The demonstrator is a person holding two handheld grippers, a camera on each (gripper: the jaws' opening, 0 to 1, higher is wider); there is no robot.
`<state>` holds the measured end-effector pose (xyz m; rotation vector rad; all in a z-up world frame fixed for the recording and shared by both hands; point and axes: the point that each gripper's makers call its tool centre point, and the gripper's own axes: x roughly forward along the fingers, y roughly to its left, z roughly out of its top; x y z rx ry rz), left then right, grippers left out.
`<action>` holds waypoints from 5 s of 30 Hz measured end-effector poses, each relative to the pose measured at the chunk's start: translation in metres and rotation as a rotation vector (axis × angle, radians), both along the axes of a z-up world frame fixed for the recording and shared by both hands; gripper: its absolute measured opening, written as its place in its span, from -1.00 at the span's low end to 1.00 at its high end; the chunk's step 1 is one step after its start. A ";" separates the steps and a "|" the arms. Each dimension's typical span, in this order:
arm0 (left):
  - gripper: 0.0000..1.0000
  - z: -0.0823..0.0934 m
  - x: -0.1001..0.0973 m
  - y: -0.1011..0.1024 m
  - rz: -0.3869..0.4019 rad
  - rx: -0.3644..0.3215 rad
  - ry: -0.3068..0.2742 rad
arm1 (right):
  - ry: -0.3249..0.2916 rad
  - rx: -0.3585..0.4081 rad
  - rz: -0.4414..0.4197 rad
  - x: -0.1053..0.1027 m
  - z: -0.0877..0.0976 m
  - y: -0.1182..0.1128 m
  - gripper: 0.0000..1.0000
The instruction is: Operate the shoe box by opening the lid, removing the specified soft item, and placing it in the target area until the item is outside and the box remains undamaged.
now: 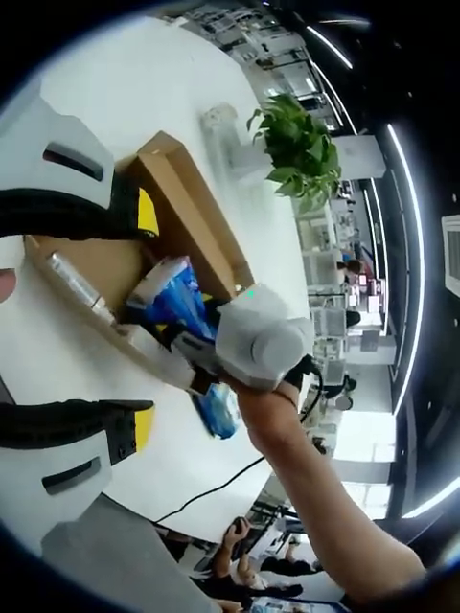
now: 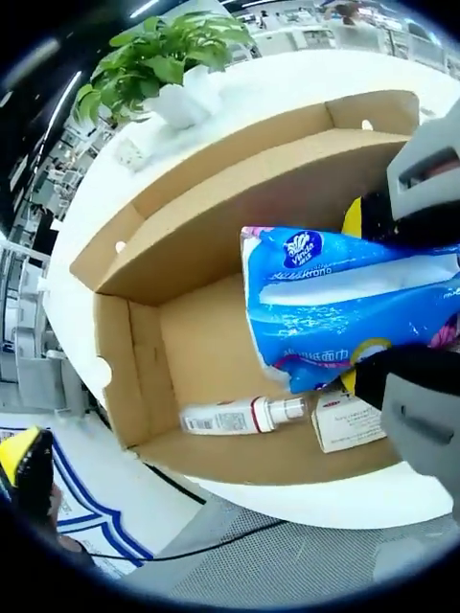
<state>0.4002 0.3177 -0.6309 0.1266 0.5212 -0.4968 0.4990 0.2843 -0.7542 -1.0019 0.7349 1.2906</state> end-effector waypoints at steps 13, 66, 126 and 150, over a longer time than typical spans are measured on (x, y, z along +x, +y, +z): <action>0.32 0.005 0.002 0.001 0.015 -0.038 -0.009 | -0.040 0.033 -0.004 -0.001 0.027 0.004 -0.33; 0.31 0.009 -0.001 -0.004 -0.008 -0.060 -0.016 | -0.276 0.173 -0.127 -0.082 0.140 -0.079 -0.34; 0.32 -0.001 0.000 0.019 0.074 0.019 0.013 | -0.181 0.059 -0.311 -0.141 0.077 -0.261 -0.33; 0.32 -0.007 0.001 0.030 0.101 0.074 0.022 | -0.112 -0.001 -0.389 -0.050 0.048 -0.346 -0.32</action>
